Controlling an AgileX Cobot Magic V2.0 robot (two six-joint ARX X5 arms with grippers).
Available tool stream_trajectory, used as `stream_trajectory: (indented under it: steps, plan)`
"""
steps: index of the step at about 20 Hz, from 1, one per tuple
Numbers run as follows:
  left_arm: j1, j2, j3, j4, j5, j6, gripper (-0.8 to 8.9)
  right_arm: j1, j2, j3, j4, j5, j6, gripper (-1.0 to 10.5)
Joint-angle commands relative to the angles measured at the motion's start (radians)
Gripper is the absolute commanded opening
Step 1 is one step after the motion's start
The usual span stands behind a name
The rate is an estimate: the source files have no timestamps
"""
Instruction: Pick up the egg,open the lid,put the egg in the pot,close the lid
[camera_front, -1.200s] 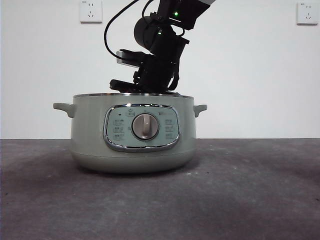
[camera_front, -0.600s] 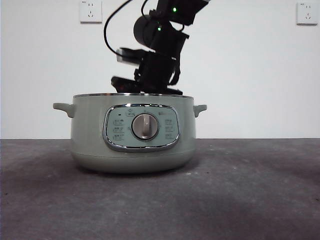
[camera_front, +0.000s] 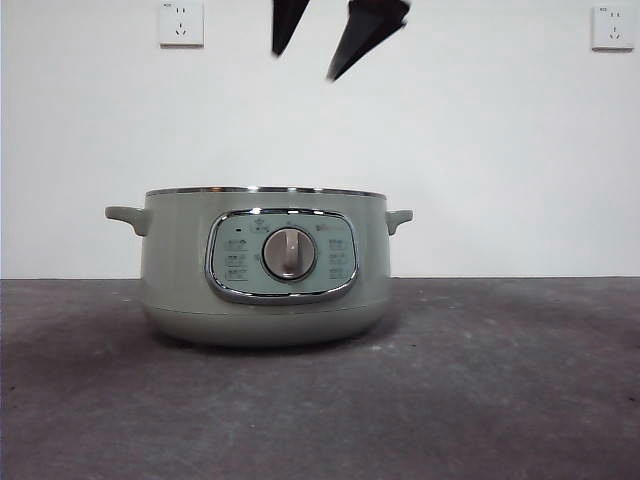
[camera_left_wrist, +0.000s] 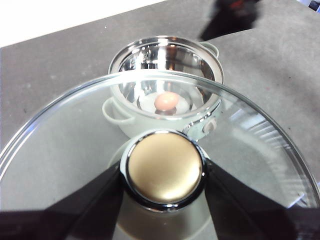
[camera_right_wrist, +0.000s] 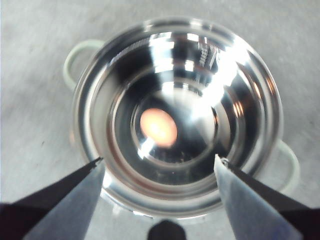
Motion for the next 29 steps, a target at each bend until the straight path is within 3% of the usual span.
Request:
stream_trajectory:
  steps: [1,4,7,14,22,29]
  plan:
    - [0.003,0.002,0.011,0.077,0.048,0.008,-0.07,-0.005,-0.047,0.002,-0.024,-0.02,-0.01,3.7]
    - [0.002,0.03,0.011,0.096,0.098,0.008,-0.07,-0.017,-0.16,-0.019,-0.026,-0.059,-0.01,2.8]
    - [0.002,0.064,0.011,0.121,0.106,0.011,-0.07,-0.017,-0.304,-0.132,-0.026,-0.058,-0.013,2.8]
    - [-0.016,0.224,0.011,0.264,0.173,0.016,-0.07,-0.024,-0.747,-0.684,0.018,0.003,-0.015,2.8]
    - [-0.153,0.526,0.011,0.553,0.126,0.015,-0.07,-0.028,-1.156,-1.038,0.067,0.134,0.116,2.8]
    - [-0.202,0.741,0.012,0.765,0.077,0.015,-0.07,-0.028,-1.335,-1.106,-0.023,0.222,0.205,2.8]
